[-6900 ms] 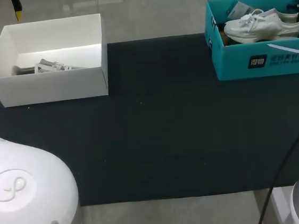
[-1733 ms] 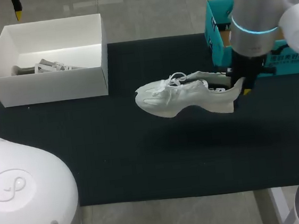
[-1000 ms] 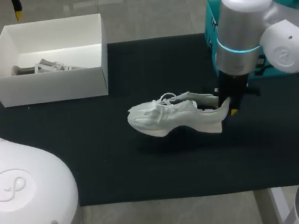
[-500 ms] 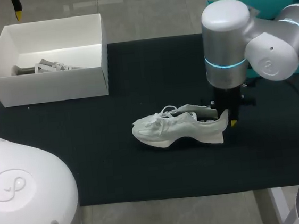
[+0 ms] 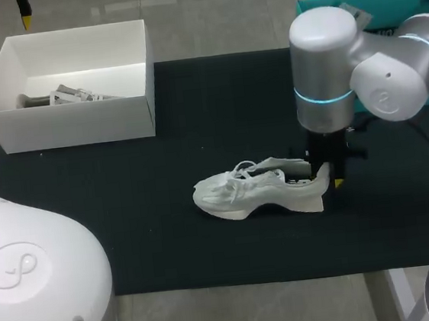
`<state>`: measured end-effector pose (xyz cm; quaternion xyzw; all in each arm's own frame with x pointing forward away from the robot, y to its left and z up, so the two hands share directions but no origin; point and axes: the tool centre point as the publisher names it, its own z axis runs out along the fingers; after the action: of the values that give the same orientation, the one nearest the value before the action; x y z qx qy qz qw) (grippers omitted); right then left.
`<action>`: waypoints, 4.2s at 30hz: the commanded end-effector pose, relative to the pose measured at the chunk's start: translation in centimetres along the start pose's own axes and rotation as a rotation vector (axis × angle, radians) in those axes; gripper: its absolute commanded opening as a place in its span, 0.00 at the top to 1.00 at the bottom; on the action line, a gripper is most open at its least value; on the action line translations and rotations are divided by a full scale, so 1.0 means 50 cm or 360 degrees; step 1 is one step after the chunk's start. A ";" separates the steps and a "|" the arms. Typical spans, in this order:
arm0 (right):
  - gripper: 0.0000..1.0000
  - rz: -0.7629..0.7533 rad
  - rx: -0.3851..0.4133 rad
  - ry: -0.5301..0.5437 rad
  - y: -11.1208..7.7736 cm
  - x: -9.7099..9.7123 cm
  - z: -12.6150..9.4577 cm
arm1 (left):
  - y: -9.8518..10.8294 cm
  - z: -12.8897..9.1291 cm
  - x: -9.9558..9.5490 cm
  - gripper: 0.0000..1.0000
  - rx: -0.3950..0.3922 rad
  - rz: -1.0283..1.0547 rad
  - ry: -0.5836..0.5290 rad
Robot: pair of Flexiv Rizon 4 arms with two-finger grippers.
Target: Take the shoe out of the shoebox, open the shoe tongue, remove and reinsert the insole, then place the shoe into the shoebox
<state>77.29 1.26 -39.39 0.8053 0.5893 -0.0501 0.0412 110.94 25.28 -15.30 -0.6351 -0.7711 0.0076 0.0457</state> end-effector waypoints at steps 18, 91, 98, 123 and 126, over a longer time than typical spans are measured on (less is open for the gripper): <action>0.00 -0.0501 -0.0575 0.0723 0.033 0.034 -0.254 | 0.000 -0.001 0.001 0.00 0.0000 0.0002 0.0003; 0.00 -0.2362 -0.1441 0.1104 0.038 -0.090 -0.229 | 0.000 -0.001 0.001 0.00 0.0000 0.0002 0.0003; 0.00 -0.2407 -0.1402 0.1066 0.036 -0.121 -0.159 | 0.000 -0.001 0.001 0.00 0.0000 0.0002 0.0003; 0.00 -0.2528 -0.1267 0.1151 0.093 -0.038 0.013 | 0.000 -0.001 0.001 0.00 0.0000 0.0002 0.0003; 0.00 -0.2488 -0.1220 0.1257 0.085 -0.023 0.019 | 0.000 -0.001 0.001 0.00 0.0000 0.0002 0.0003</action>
<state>79.86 -1.93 -39.31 0.0719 0.9101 0.4019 0.0707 110.94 25.28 -15.30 -0.6351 -0.7711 0.0077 0.0456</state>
